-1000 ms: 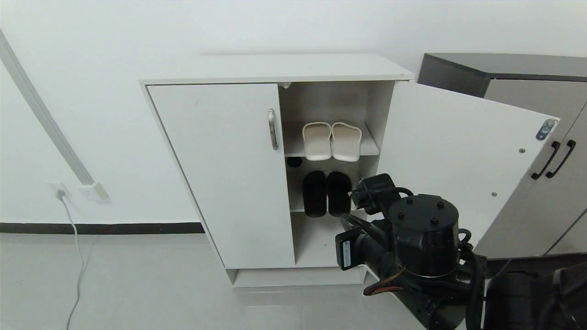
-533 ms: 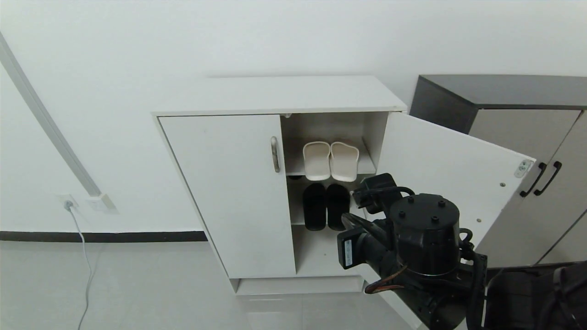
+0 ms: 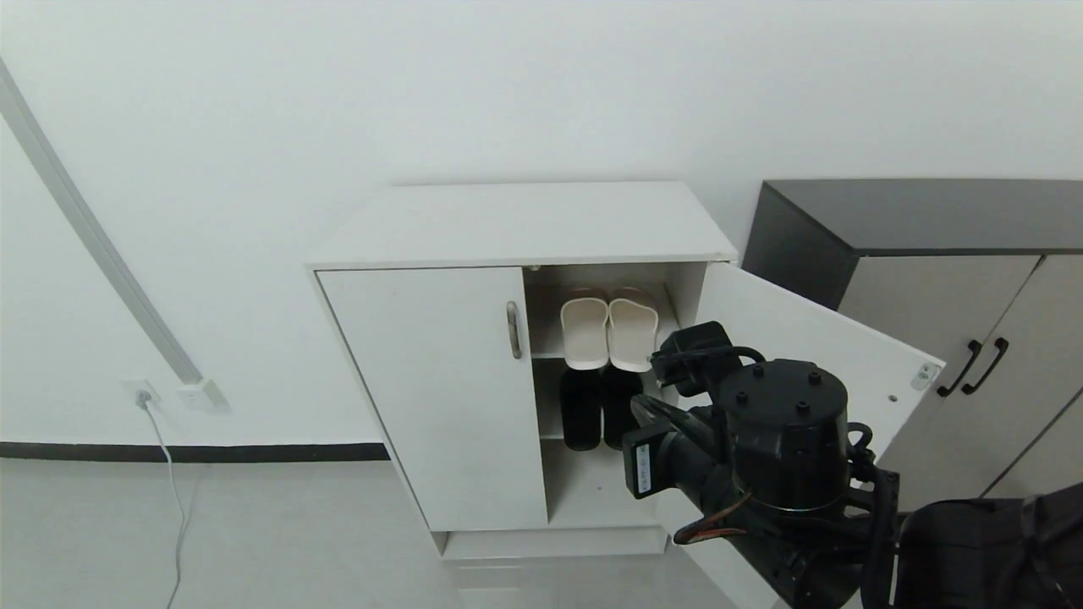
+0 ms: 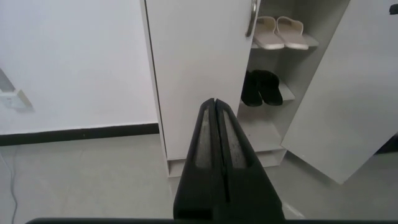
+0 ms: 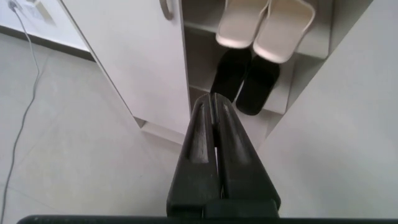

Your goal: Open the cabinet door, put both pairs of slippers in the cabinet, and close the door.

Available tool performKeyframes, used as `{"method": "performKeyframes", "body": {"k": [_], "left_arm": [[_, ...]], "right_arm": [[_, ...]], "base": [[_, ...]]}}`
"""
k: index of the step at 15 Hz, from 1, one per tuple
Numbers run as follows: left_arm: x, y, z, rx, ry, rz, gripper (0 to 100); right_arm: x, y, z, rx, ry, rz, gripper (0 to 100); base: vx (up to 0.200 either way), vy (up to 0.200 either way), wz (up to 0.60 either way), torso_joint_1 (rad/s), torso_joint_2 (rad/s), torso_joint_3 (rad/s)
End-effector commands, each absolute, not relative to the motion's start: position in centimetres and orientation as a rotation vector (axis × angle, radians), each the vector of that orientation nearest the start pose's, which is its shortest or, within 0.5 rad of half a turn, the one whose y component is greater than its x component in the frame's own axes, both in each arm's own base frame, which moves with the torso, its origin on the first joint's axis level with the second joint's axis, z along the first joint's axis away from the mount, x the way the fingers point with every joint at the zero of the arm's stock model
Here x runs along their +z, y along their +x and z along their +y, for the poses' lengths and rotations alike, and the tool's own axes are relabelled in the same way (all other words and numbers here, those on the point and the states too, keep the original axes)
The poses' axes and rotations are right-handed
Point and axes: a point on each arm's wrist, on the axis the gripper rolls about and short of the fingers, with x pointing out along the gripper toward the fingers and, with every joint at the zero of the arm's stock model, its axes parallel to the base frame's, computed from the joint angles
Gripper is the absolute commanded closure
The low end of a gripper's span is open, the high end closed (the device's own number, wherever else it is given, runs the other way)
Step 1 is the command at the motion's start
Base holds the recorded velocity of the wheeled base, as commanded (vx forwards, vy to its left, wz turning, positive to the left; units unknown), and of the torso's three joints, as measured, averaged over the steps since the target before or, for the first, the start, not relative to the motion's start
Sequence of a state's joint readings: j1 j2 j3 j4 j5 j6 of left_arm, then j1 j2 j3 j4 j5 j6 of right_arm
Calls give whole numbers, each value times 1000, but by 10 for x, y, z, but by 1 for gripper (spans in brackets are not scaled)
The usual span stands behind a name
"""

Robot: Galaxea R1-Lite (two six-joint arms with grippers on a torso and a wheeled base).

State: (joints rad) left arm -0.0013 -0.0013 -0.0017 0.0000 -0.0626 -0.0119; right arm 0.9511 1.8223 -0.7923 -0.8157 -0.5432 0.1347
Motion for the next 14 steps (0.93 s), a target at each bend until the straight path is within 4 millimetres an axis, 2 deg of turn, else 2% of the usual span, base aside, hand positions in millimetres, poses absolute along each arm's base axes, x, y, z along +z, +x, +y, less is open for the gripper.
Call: {"method": "performKeyframes", "body": {"k": [1,14], "left_arm": [[76,-23,-1,-64,-12,-3,100],[76,-23,-1,-64,-12,-3,100]], "right_arm": [[158,199,259,394,-14,186,100],[157,199,257,405,-16,191,100]], "base": [[0,0,0,203,-520,-315],[0,0,0,233,-545,-311]]}}
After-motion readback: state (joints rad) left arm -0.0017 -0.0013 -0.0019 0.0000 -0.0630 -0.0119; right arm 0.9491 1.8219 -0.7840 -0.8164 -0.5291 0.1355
